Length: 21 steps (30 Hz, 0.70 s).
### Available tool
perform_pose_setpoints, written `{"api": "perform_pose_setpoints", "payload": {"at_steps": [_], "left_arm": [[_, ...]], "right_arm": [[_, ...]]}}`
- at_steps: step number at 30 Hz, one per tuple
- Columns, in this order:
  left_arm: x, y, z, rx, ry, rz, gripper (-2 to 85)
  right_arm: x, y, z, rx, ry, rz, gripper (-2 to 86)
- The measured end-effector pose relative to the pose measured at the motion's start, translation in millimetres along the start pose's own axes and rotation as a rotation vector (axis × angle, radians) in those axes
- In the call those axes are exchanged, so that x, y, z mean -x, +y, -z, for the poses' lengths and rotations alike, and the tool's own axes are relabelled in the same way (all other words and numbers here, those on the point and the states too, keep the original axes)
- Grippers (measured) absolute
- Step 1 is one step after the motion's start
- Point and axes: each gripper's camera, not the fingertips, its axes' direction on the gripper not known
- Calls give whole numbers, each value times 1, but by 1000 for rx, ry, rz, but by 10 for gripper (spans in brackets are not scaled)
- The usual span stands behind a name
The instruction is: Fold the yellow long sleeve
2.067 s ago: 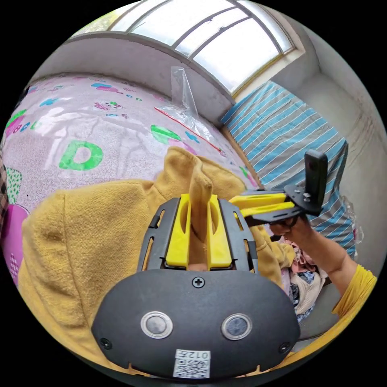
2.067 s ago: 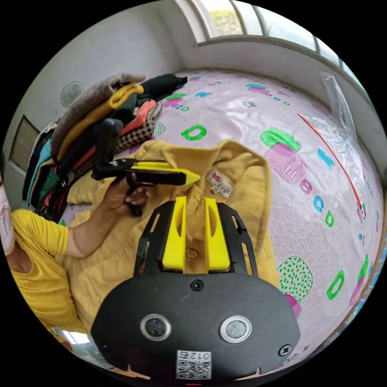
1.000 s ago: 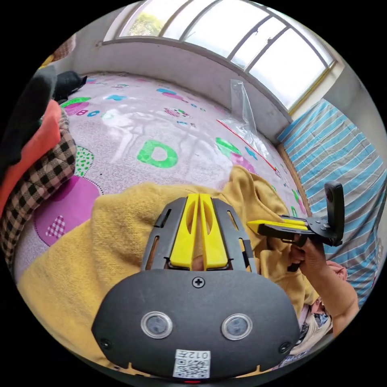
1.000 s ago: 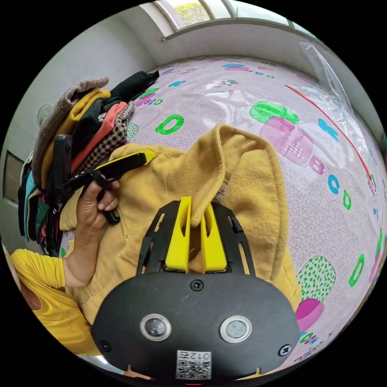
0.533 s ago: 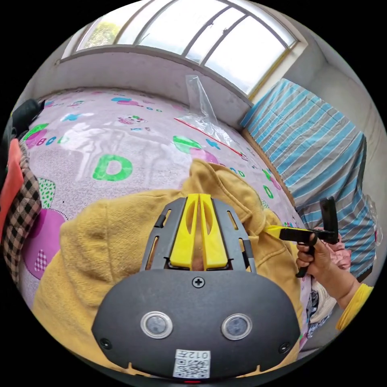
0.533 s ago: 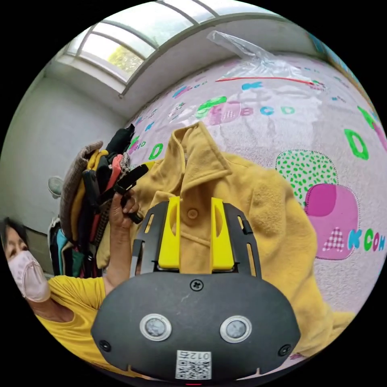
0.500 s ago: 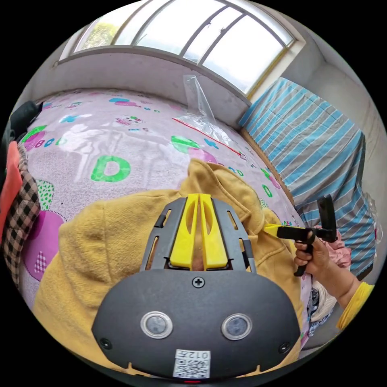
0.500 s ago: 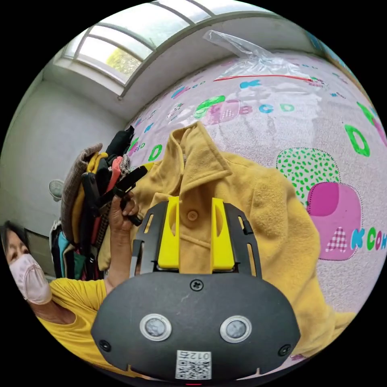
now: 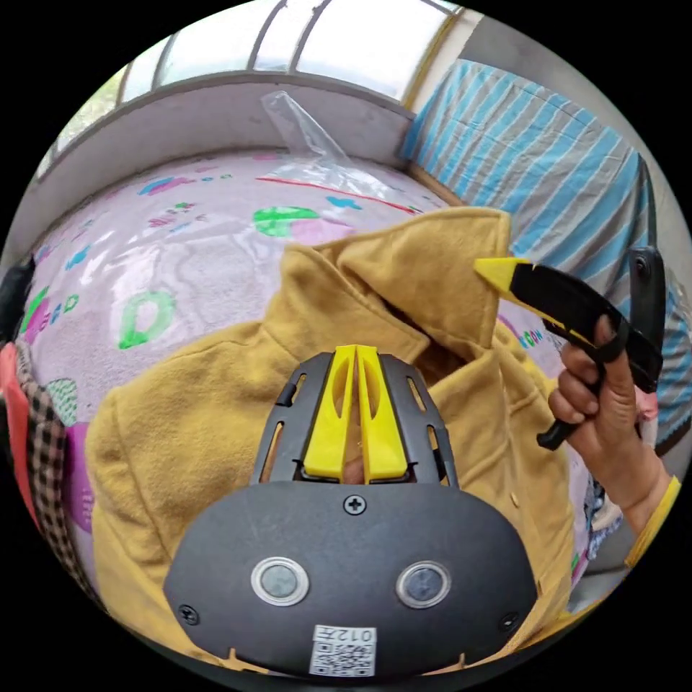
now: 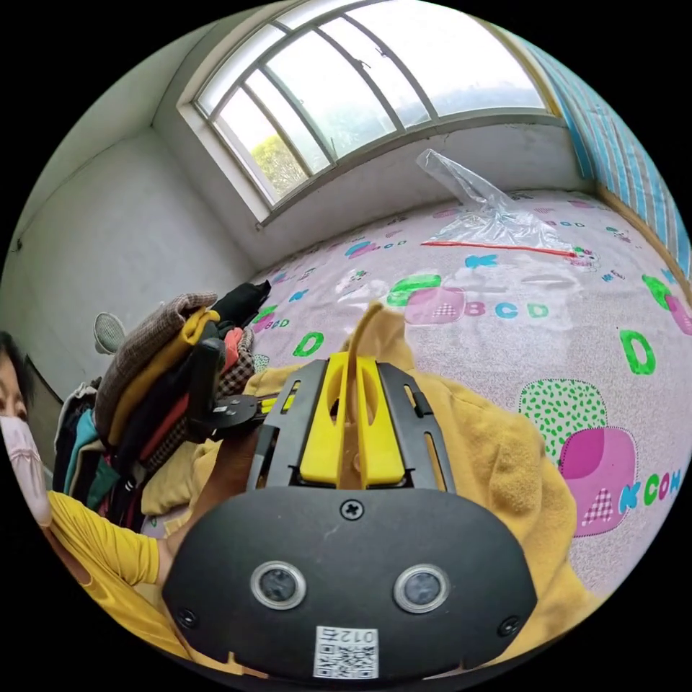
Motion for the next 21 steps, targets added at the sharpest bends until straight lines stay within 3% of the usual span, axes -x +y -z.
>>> {"api": "perform_pose_setpoints", "payload": {"at_steps": [4, 9, 12, 17, 21], "left_arm": [[38, 16, 40, -218, -17, 197, 3], [53, 17, 40, -173, -21, 242, 4], [53, 17, 46, -196, -37, 234, 4], [61, 17, 43, -186, -6, 267, 4], [62, 14, 37, -137, -25, 285, 4]], "right_arm": [[7, -21, -65, 117, 124, 36, 21], [7, -22, -124, 283, 143, 57, 32], [27, -26, -108, 277, 145, 98, 49], [92, 7, -39, 74, 254, 262, 33], [116, 47, -47, 167, 154, 260, 9]]}}
